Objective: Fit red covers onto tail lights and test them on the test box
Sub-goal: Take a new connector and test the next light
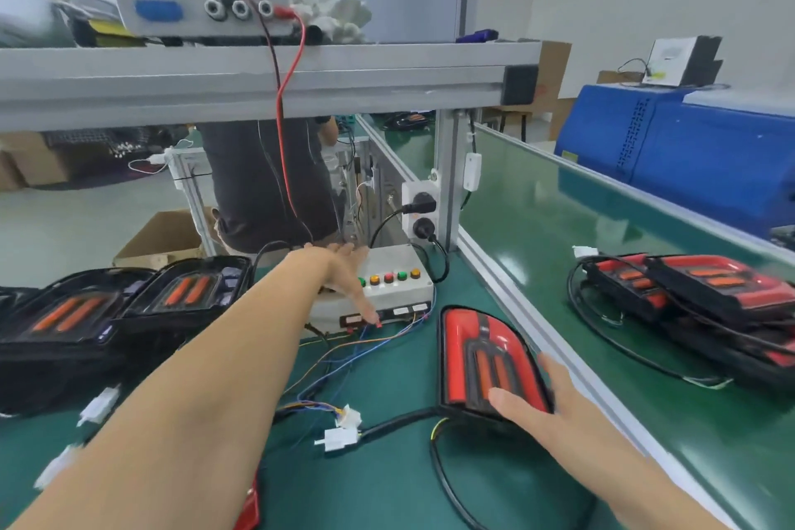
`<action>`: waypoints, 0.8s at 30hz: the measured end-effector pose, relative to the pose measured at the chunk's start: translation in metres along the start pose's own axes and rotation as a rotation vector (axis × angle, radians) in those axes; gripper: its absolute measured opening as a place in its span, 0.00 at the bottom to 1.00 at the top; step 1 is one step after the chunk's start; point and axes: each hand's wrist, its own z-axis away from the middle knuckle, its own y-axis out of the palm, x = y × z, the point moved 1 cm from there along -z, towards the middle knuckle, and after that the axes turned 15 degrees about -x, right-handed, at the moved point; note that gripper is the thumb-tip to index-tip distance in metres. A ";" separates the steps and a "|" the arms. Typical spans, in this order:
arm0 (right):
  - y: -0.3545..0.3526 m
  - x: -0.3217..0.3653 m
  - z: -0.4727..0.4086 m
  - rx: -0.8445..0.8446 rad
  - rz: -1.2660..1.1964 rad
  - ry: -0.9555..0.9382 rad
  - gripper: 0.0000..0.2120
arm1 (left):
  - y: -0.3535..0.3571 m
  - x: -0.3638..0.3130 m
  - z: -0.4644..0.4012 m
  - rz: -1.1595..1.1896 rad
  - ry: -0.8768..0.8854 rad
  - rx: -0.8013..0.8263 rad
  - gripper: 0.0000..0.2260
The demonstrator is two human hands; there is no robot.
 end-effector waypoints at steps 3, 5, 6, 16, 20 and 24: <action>0.000 0.000 -0.005 0.045 -0.068 0.022 0.33 | -0.004 0.001 -0.013 0.069 -0.031 0.069 0.67; 0.000 -0.001 -0.007 0.063 -0.081 0.022 0.47 | -0.006 -0.001 -0.016 0.131 -0.070 0.118 0.69; -0.001 -0.003 -0.007 0.066 -0.077 0.036 0.54 | -0.005 -0.002 -0.016 0.152 -0.076 0.125 0.69; 0.001 -0.014 -0.009 0.057 -0.132 0.065 0.47 | 0.006 -0.006 -0.007 0.168 -0.005 0.076 0.68; 0.001 -0.014 -0.010 0.044 -0.153 0.065 0.42 | 0.006 -0.008 -0.003 0.148 0.012 0.059 0.67; -0.001 -0.007 -0.009 0.052 -0.166 0.116 0.45 | 0.005 -0.010 0.011 0.155 0.034 0.039 0.60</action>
